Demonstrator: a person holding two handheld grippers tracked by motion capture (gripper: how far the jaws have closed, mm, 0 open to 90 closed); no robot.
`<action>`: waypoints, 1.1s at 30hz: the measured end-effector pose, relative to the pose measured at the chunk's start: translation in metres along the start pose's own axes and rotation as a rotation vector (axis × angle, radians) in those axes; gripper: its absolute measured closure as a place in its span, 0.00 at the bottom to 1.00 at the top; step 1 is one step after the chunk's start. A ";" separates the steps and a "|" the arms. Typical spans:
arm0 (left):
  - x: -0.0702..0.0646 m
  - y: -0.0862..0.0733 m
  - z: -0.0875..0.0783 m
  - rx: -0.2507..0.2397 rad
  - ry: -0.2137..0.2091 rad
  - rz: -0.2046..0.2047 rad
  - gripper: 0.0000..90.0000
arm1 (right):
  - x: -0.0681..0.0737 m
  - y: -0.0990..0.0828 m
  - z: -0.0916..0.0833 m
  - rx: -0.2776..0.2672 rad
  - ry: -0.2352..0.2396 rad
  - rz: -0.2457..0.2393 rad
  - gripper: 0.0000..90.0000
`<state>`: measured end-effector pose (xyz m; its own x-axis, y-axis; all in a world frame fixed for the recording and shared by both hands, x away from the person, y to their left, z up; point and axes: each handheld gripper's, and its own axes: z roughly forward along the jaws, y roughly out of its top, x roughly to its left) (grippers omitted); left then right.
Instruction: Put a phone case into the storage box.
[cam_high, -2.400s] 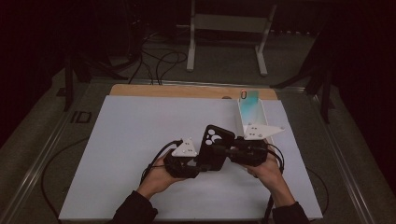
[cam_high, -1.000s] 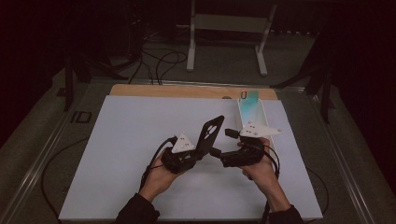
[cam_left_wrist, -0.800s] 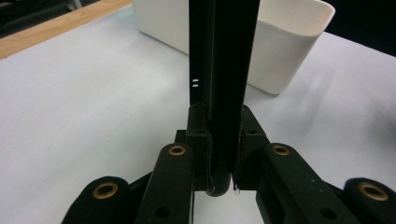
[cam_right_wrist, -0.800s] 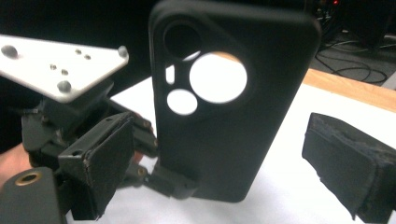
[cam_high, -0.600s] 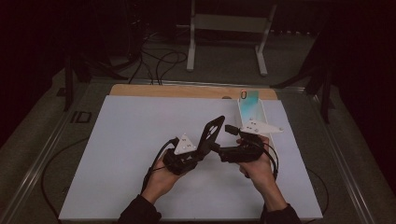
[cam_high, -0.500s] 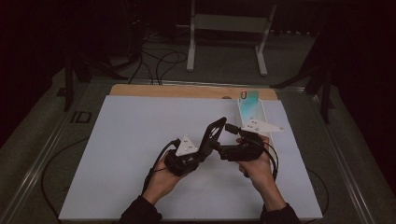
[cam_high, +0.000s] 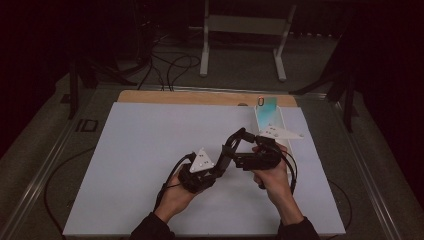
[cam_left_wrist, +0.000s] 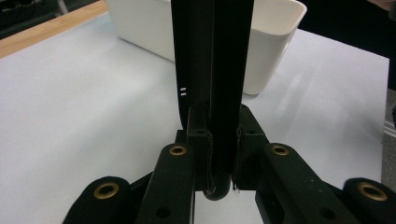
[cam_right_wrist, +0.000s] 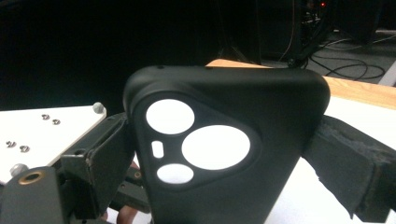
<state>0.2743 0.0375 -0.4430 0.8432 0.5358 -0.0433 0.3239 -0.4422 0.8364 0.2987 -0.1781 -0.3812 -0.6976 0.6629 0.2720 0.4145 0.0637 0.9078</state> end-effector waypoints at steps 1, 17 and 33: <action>-0.001 0.000 0.000 -0.006 -0.001 -0.003 0.90 | 0.000 0.000 0.000 0.000 -0.001 0.001 0.11; -0.002 0.000 0.002 -0.009 -0.031 -0.008 0.90 | -0.001 -0.002 0.001 0.003 -0.003 0.012 0.14; 0.005 -0.004 -0.005 -0.019 -0.024 -0.028 0.56 | 0.003 -0.002 0.005 0.019 -0.037 -0.042 0.15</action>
<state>0.2748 0.0454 -0.4438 0.8440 0.5304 -0.0795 0.3394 -0.4134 0.8449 0.2981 -0.1726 -0.3837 -0.6928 0.6864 0.2213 0.3964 0.1061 0.9119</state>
